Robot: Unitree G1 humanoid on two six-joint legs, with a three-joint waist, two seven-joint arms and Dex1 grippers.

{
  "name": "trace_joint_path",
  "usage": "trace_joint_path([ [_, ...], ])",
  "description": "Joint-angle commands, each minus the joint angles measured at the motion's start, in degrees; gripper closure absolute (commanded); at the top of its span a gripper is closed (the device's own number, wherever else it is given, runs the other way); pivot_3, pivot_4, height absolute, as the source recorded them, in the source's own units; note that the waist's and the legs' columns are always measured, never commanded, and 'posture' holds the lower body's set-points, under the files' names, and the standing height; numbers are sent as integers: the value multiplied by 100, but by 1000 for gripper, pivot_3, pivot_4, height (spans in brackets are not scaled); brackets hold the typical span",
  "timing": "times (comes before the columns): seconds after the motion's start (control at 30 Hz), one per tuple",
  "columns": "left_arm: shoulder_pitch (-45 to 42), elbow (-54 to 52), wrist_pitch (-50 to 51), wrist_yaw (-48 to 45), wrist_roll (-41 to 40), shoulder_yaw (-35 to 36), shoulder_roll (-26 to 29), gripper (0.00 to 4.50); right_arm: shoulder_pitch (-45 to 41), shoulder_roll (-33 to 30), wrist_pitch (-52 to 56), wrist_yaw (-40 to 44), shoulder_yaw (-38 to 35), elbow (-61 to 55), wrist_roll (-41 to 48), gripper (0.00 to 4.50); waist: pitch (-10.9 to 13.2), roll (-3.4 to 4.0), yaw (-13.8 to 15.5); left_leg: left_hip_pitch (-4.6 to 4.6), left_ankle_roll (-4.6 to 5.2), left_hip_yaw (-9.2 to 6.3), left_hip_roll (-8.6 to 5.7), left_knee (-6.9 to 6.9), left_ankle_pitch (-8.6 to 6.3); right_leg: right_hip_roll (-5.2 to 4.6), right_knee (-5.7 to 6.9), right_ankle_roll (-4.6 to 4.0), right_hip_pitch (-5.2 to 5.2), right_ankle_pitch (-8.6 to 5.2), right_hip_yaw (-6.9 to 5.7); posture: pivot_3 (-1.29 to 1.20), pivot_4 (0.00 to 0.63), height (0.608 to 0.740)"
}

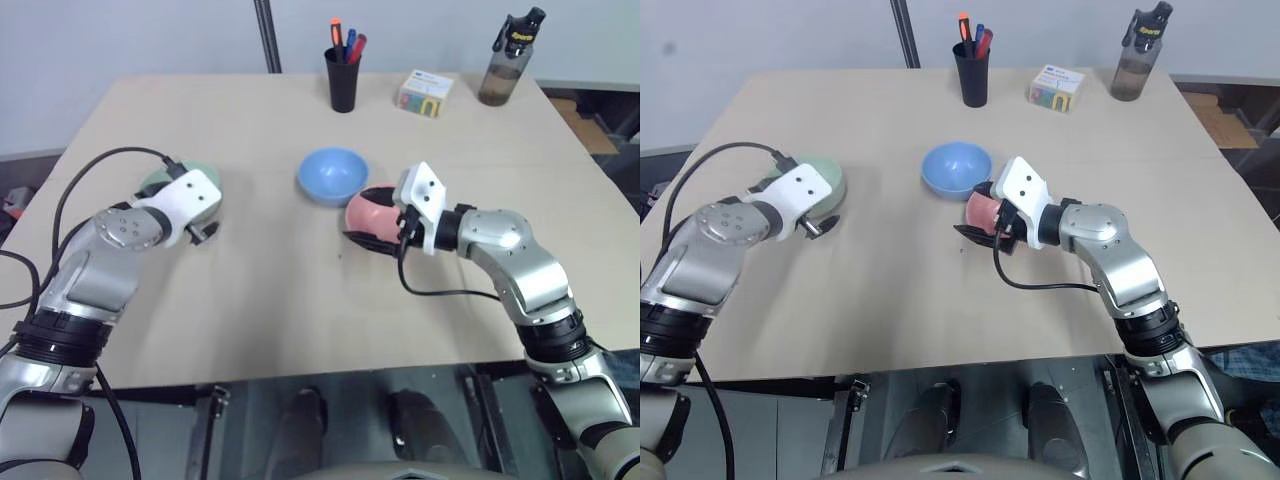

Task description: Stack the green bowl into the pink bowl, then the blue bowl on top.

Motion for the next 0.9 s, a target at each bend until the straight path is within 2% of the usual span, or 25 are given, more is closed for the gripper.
trace_joint_path([
  [0.03, -582, 617, -279, -160, 424, -259, -217, 1491, -132, 255, -164, -169, -183, -349, 260, 647, 0, -1, 13, -3, 0, -9, 0, 0, 0, 2, 1, -5, -2, 3, -6, 0, 150, 740],
  [0.13, -735, 852, -408, -303, 535, -288, -313, 2766, -105, 237, -114, -192, -216, -431, 341, 647, 0, -1, 8, -5, 0, -15, 0, 1, 0, 2, 1, -5, 0, 3, -11, 0, 150, 740],
  [0.27, -770, 781, -507, -551, 497, -183, -388, 4253, -54, 124, -139, -239, -255, -422, 333, 647, 0, 0, 7, -4, 0, -16, 0, 0, 0, 2, 3, -5, -1, 3, -12, 0, 150, 740],
  [0.4, -742, 454, -500, -883, 354, -3, -365, 4253, 44, -38, -135, -289, -351, -475, 347, 647, 0, -1, 12, -5, 0, -17, 0, 1, 0, 2, 3, -5, 0, 3, -13, 0, 150, 740],
  [0.53, -970, -283, -404, -1474, -174, 198, -479, 4253, 374, -390, -79, -344, -646, -665, 362, 647, 1, -1, 25, -10, 0, -24, -1, 1, 0, 1, 1, -6, 1, 3, -17, 0, 150, 740],
  [0.63, -1381, -740, -612, -1986, -679, 158, -828, 4253, 723, -648, -3, -485, -878, -877, 334, 647, 3, -4, 122, -18, 0, -31, -4, 3, 1, -1, 0, -6, 2, 3, -25, 0, 150, 740],
  [0.73, -1796, -755, -825, -2388, -911, -93, -1283, 4253, 1069, -828, 128, -709, -1126, -1139, 357, 647, 4, -4, 153, -21, 0, -33, -7, 15, 1, -4, -1, -5, 5, 3, -30, 0, 150, 740],
  [0.9, -2344, 173, -1680, -2736, -715, -628, -2089, 4253, 1545, -1027, 378, -1098, -1438, -1593, 303, 647, 0, 4, 92, -7, 1, -29, -6, 17, 1, -2, 5, 1, 12, 0, -24, 0, 150, 740],
])
